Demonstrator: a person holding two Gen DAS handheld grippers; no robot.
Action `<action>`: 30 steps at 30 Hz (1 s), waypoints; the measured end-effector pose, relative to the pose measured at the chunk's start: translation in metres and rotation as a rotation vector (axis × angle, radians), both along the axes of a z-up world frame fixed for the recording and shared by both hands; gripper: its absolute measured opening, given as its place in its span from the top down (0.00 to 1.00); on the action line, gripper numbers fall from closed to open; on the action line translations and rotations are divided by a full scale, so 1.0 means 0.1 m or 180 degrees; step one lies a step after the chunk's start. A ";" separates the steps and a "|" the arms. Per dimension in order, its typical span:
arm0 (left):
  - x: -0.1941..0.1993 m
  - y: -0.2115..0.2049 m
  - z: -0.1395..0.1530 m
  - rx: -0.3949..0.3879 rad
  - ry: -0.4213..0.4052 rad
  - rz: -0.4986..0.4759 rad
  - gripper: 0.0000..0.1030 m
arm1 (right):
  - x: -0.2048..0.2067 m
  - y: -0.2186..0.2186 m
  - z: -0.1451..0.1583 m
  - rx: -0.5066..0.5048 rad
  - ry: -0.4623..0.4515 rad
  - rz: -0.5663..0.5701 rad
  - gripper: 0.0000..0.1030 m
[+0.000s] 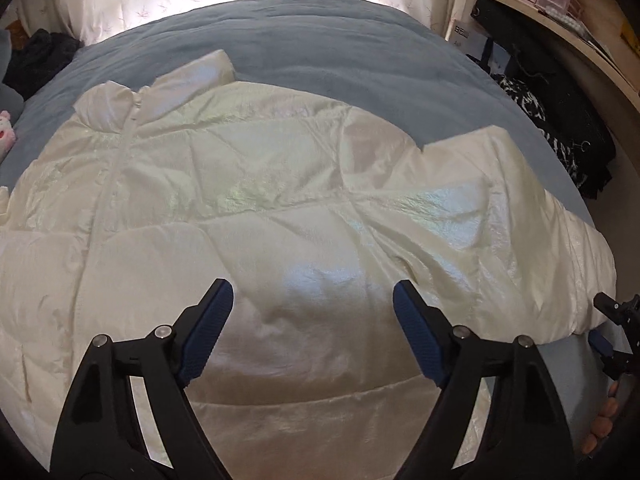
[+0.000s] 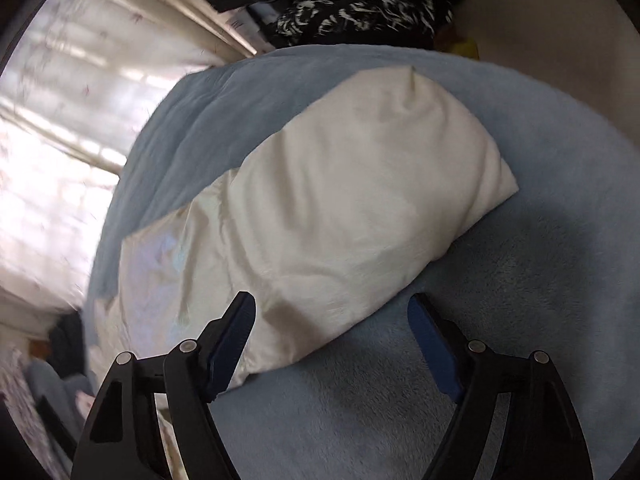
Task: Fold large clothes
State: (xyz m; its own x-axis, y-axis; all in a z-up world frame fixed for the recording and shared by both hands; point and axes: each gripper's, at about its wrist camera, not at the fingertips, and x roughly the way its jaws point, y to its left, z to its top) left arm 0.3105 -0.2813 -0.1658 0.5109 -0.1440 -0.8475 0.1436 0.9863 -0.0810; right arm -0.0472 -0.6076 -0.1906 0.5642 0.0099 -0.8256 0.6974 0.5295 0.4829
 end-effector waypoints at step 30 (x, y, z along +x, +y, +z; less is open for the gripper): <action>-0.58 2.36 0.78 -0.0342 -0.0684 0.0865 0.35 | 2.44 2.84 1.60 -0.0778 -0.1058 0.2020 0.84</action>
